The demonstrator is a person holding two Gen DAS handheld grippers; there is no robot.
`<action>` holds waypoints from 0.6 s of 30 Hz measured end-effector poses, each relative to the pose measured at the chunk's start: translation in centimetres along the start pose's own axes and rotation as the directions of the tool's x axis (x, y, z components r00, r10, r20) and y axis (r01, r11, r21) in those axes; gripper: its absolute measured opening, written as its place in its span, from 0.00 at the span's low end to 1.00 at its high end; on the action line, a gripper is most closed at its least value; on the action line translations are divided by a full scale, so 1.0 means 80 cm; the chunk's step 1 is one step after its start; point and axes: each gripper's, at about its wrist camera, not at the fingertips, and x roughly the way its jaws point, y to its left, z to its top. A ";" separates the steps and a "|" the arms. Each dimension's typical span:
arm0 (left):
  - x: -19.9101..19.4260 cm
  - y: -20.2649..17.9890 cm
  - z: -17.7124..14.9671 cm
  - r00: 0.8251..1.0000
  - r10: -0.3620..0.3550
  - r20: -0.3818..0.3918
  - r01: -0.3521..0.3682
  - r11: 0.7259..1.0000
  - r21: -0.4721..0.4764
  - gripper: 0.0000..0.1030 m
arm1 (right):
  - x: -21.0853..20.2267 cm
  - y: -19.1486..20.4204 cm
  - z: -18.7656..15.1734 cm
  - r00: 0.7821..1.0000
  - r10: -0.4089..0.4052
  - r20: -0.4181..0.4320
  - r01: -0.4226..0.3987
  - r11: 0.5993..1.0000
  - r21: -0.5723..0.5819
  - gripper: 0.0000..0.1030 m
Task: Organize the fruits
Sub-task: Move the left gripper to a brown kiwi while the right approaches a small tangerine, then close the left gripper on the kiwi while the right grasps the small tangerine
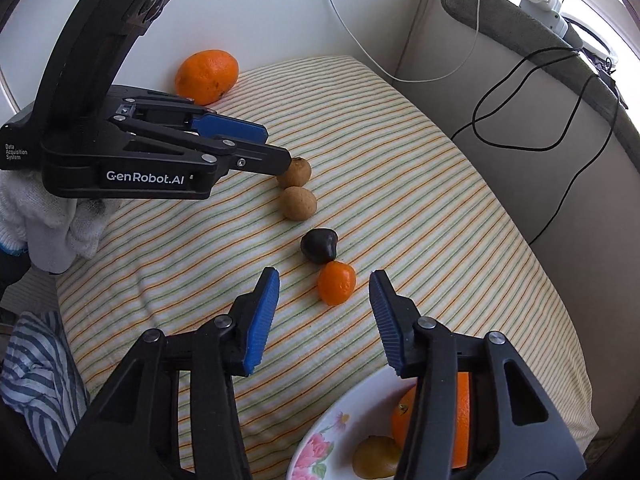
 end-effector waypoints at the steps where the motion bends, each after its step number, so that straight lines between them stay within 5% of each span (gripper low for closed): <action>1: 0.002 0.000 0.001 1.000 -0.002 -0.006 0.002 1.000 0.002 0.33 | 0.003 0.000 0.000 1.000 -0.002 -0.007 0.002 1.000 0.000 0.47; 18: 0.023 0.001 0.004 0.999 -0.017 -0.050 0.018 1.000 0.010 0.33 | 0.041 -0.014 0.013 0.997 0.002 -0.075 -0.001 1.000 0.006 0.39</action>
